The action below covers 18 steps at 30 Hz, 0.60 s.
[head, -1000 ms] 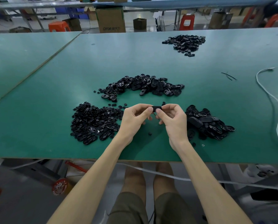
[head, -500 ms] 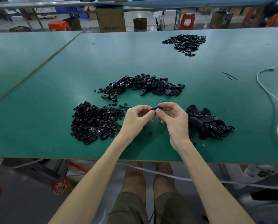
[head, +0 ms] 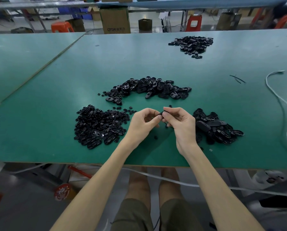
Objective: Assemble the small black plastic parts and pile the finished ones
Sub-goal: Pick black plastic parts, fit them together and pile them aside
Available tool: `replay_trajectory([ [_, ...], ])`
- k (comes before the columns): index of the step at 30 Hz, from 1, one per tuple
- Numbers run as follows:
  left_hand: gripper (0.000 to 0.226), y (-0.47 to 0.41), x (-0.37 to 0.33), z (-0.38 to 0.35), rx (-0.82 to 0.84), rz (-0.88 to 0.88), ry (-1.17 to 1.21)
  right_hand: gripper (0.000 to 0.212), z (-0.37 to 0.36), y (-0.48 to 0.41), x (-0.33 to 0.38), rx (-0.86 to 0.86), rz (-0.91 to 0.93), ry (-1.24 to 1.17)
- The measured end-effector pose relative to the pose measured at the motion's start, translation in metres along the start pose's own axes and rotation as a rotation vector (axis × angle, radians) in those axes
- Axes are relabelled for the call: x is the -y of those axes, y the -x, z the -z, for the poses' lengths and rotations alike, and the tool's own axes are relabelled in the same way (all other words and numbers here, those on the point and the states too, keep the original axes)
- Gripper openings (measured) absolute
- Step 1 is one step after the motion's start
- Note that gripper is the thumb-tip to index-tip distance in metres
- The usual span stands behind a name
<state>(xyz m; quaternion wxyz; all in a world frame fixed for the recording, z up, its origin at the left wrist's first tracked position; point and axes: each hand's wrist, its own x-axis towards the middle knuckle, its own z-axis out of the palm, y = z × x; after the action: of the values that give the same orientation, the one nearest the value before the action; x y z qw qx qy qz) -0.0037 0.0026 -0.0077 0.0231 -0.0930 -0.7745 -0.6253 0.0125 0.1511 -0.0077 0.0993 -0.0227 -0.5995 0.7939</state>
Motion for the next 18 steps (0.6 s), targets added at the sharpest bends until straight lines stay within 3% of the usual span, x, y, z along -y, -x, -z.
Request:
replay_trajectory([
  [10, 0.013, 0.0031, -0.0078, -0.0006, -0.004, 0.025, -0.045, 0.016, -0.0001, 0.0000, -0.0017, 0.006, 0.004, 0.054],
  [18, 0.003, 0.0029, -0.0089, -0.0033, -0.013, 0.005, -0.163, 0.012, -0.0005, -0.0008, -0.0033, 0.020, -0.012, 0.092],
])
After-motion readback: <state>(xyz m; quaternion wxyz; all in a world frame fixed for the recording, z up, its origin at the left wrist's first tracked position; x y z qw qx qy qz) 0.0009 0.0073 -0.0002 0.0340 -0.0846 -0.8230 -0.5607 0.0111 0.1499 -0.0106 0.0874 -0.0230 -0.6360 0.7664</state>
